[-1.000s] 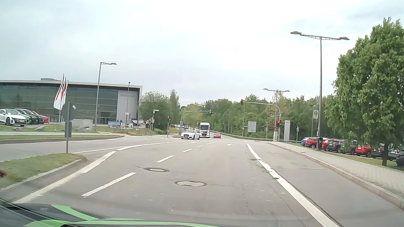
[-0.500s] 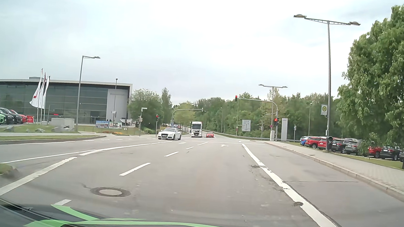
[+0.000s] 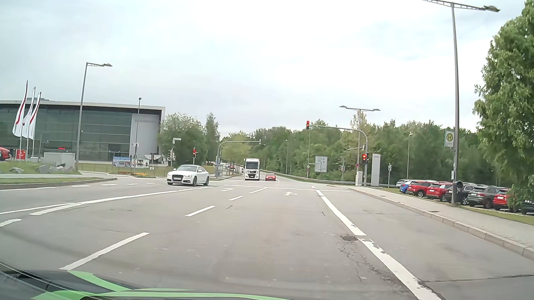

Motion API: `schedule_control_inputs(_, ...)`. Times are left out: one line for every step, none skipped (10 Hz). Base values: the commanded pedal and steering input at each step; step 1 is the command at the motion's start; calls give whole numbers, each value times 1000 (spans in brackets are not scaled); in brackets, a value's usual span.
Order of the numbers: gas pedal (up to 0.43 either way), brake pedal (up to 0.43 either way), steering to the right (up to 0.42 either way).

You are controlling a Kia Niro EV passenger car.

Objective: Follow the waypoints while adhering to traffic rules and regulations

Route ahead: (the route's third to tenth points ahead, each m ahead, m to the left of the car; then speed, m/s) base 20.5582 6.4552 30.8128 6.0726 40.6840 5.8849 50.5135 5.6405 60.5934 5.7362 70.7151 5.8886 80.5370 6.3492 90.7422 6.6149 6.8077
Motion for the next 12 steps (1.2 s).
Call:
schedule_control_inputs(0,18,0)
schedule_control_inputs(0,18,1)
schedule_control_inputs(0,12,6)
schedule_control_inputs(0,18,8)
schedule_control_inputs(0,12,6)
schedule_control_inputs(0,18,4)
schedule_control_inputs(0,18,4)
schedule_control_inputs(0,18,4)
schedule_control_inputs(0,24,4)
schedule_control_inputs(0,24,4)
schedule_control_inputs(0,43,4)
schedule_control_inputs(0,55,4)
